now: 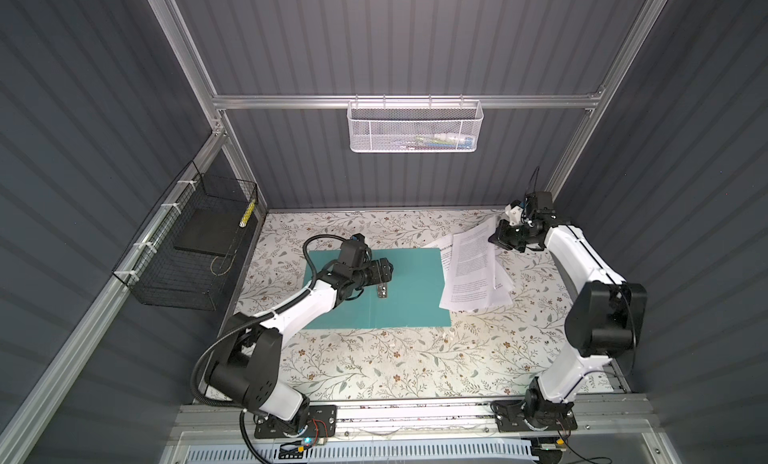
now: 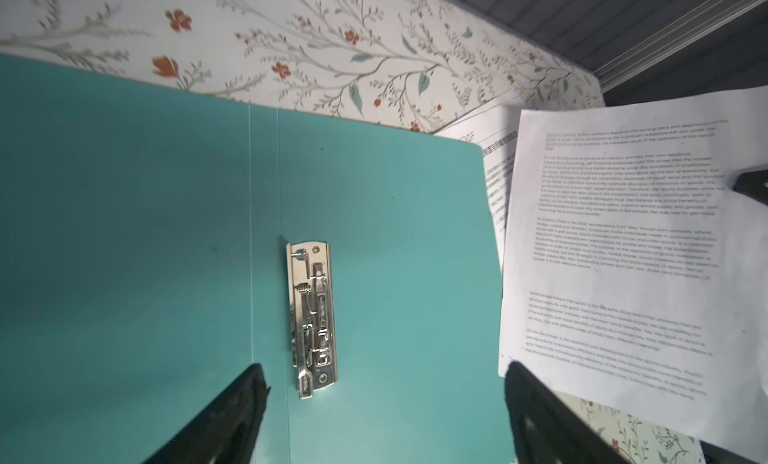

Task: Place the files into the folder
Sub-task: 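Lift the top printed sheet with the right gripper and carry it over the folder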

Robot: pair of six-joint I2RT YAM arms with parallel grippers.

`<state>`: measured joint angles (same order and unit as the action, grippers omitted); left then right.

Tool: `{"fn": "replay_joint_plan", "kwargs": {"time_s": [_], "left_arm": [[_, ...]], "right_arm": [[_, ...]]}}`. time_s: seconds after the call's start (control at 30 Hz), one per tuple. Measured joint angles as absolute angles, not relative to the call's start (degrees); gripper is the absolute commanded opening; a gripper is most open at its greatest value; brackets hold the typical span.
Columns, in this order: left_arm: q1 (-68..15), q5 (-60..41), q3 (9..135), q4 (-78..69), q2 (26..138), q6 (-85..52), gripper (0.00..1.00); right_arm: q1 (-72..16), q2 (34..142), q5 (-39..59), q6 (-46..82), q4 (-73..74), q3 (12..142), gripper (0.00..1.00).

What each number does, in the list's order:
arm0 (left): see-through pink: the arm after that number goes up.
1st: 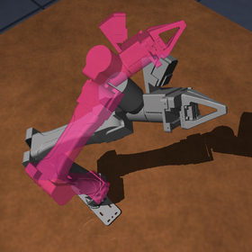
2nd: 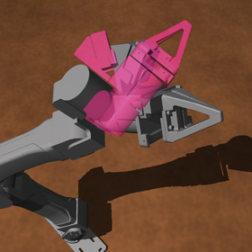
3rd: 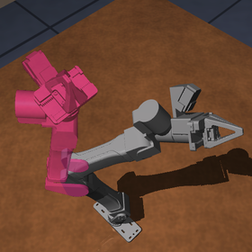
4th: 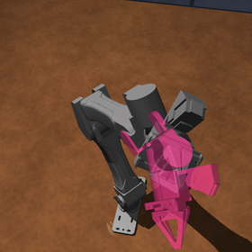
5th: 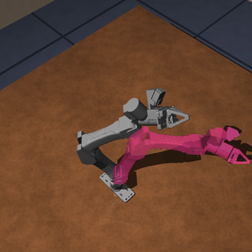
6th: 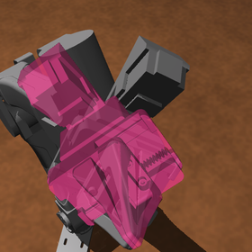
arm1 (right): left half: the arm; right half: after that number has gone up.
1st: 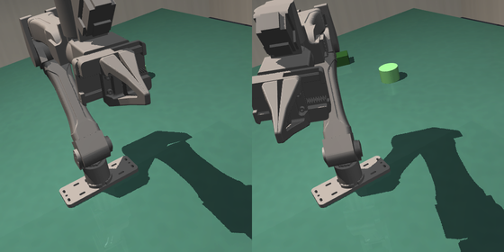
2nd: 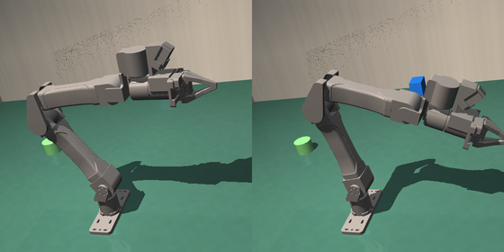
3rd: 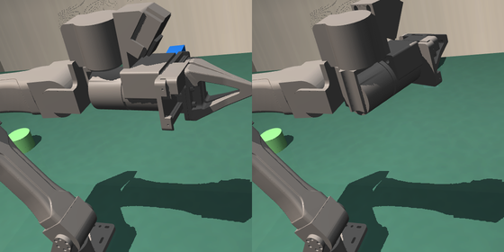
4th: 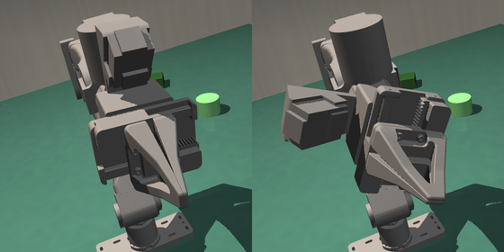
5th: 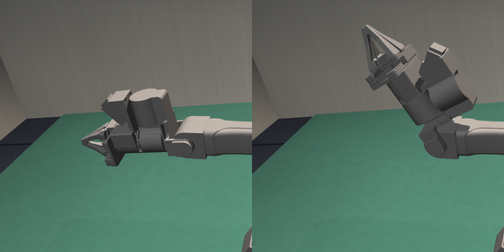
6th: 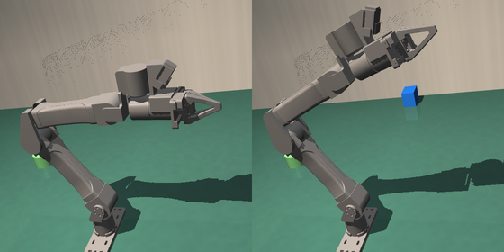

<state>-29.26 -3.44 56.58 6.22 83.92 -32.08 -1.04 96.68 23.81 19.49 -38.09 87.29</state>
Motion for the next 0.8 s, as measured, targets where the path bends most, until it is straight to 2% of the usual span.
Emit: {"fn": "replay_joint_plan", "kwargs": {"time_s": [0.17, 0.4, 0.6, 0.8], "left_arm": [[-28.51, -0.71, 58.3, 10.55, 77.06, -31.64, 0.9], [-26.46, 2.26, 58.57, 17.32, 69.45, -31.51, 0.9], [-23.2, 3.05, 57.28, 20.86, 61.54, -31.94, 0.94], [-20.53, 2.98, 55.16, 22.41, 58.35, -32.14, 0.99]], "right_arm": [[-7.7, 88.42, 24.25, 22.59, -37.89, 88.12, 0.0], [-11.88, 86.0, 27.79, 30.96, -32.05, 88.2, 0.0], [-18.35, 89.25, 31.42, 40.38, -20.64, 88.18, 0.0], [-24.03, 98.15, 34.37, 49.1, -9.39, 89.76, 0.0]]}}
